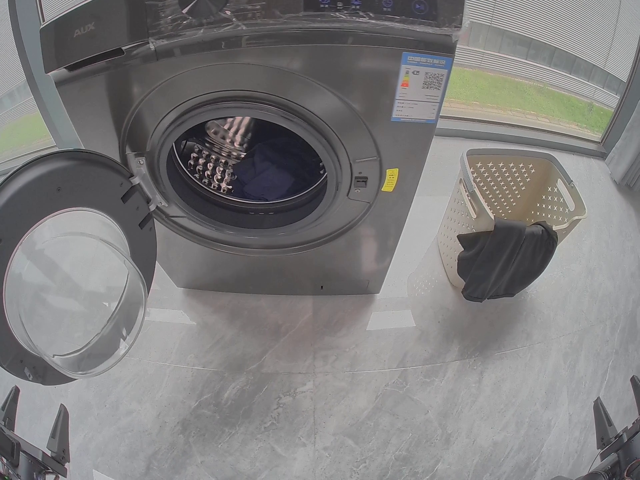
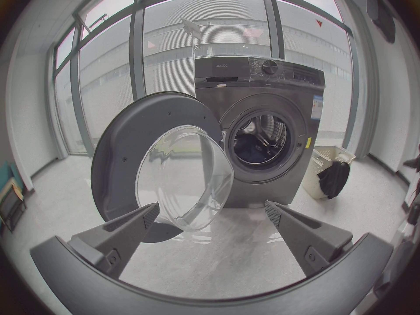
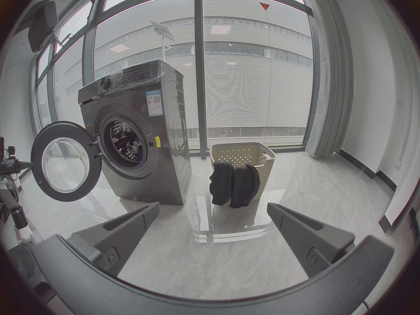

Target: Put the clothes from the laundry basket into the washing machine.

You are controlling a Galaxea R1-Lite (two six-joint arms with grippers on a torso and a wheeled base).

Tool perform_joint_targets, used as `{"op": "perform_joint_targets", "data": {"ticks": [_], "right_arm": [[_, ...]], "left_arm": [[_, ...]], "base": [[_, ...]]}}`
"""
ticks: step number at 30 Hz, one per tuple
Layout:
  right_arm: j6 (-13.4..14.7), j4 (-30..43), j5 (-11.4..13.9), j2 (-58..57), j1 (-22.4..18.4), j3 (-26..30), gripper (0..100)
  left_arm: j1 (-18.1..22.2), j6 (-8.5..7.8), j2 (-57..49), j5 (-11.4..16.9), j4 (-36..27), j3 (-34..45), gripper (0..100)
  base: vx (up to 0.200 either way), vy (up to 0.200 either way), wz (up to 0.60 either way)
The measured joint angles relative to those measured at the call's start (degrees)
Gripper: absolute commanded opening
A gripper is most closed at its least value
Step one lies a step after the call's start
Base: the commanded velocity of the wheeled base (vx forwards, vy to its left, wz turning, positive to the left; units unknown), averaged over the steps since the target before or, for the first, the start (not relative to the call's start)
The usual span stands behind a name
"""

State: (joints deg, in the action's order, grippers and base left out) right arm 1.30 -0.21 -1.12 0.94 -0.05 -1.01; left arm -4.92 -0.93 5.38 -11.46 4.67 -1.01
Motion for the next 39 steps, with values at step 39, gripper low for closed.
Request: {"op": "perform_joint_targets", "data": {"ticks": [39], "right_arm": [[0.09,0.05,0.09,-0.23,-0.06,0.0,100]], "left_arm": [[4.83,1.63,-4.64,12.93,-4.69,0.0,100]], "base": [[0.0,-0.123,0.0]]}}
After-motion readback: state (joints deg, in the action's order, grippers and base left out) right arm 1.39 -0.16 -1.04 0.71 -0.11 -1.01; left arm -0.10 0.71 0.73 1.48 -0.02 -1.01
